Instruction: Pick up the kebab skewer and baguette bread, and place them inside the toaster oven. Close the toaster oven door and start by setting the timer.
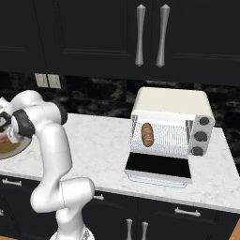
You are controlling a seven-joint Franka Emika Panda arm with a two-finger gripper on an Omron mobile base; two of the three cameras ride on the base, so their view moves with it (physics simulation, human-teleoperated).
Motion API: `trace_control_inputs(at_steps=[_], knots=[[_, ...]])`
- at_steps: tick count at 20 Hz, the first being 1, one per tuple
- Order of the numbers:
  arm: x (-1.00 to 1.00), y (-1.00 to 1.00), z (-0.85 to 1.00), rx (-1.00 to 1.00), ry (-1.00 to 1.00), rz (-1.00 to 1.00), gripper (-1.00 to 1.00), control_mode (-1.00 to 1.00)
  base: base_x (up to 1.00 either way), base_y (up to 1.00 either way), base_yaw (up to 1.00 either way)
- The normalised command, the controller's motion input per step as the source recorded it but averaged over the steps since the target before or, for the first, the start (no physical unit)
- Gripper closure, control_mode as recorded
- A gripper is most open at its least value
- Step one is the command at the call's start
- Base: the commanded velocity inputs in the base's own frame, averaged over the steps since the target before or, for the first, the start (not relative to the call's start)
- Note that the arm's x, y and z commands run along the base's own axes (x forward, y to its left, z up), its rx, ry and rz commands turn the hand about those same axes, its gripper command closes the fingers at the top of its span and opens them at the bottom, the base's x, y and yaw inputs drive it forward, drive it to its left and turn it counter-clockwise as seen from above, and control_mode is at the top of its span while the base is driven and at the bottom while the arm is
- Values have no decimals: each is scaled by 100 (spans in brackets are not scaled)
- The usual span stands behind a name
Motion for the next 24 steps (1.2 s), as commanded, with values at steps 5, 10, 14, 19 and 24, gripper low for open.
trace_control_inputs(at_steps=[5, 10, 14, 19, 24], knots=[[-90, -99, 42, 12, -8, -6, 100, -100, 0, 0, 0], [-52, -100, 57, 16, -5, -13, 100, -100, 0, 0, 0], [-28, -100, 58, 9, 0, -21, 100, -100, 0, 0, 0], [-48, -100, 46, 4, 0, -24, 100, -100, 0, 0, 0], [-26, -100, 40, 0, 0, -33, 100, -100, 0, 0, 0]])
